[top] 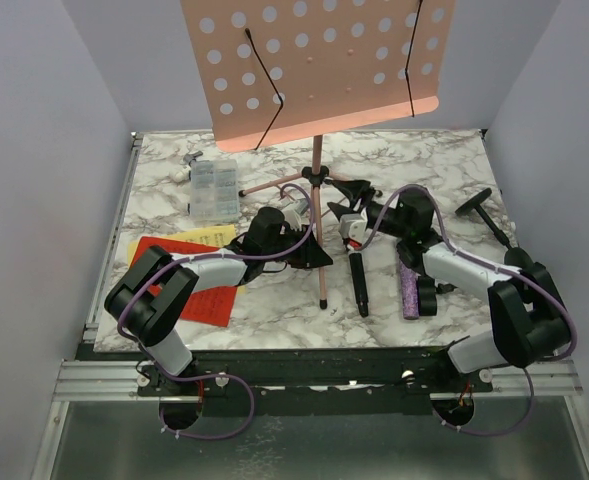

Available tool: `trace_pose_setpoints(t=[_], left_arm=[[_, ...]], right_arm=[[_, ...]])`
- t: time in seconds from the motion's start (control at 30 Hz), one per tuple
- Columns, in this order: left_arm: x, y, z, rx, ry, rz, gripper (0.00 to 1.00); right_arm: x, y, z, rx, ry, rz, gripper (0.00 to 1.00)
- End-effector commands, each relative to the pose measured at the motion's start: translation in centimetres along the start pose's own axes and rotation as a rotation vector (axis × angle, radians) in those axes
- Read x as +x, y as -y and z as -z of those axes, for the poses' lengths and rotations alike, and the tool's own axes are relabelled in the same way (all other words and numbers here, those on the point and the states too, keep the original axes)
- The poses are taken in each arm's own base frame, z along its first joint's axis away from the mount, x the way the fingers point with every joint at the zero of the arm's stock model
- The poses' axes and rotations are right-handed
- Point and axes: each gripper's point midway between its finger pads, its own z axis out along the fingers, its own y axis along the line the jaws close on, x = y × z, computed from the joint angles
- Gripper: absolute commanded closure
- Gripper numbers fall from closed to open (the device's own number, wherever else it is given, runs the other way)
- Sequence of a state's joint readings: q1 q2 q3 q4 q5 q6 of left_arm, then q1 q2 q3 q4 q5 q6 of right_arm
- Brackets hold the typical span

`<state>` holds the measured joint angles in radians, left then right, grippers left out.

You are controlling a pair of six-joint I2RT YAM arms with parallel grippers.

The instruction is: Set up the instrument practice props

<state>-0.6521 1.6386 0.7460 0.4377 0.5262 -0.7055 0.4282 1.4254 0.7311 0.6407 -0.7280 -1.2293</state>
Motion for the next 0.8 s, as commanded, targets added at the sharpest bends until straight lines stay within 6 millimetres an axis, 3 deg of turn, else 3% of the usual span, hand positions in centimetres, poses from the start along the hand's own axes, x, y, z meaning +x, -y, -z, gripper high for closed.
trace_pose_setpoints(t=[0.0, 0.23, 0.37, 0.47, 0.5, 0.53, 0.77], left_arm=[[4.3, -3.5, 0.8, -0.144, -0.125, 0.122, 1.00], [4.3, -3.5, 0.8, -0.144, -0.128, 0.125, 1.00], [4.3, -3.5, 0.8, -0.144, -0.128, 0.123, 1.00], [4.4, -3.5, 0.8, -0.145, -0.128, 0.124, 1.00], [4.3, -3.5, 0.8, -0.145, -0.127, 0.123, 1.00], [4.3, -3.5, 0.7, -0.145, -0.128, 0.123, 1.00], [4.4, -3.5, 0.8, -0.143, -0.129, 0.124, 1.00]], right_arm=[[-0.2, 2.4, -1.0, 0.075, 0.033, -0.034, 0.43], [0.7, 2.7, -1.7, 0.099, 0.022, -0.101, 0.47], [1.5, 3.2, -2.4, 0.119, 0.007, -0.194, 0.64], [1.7, 3.6, -2.6, 0.141, 0.007, -0.299, 0.87], [1.7, 3.9, -2.6, 0.162, 0.005, -0.362, 0.96], [1.6, 4.2, -2.5, 0.183, 0.006, -0.418, 0.99], [0.1, 5.4, -1.3, 0.341, 0.004, -1.210, 1.00]])
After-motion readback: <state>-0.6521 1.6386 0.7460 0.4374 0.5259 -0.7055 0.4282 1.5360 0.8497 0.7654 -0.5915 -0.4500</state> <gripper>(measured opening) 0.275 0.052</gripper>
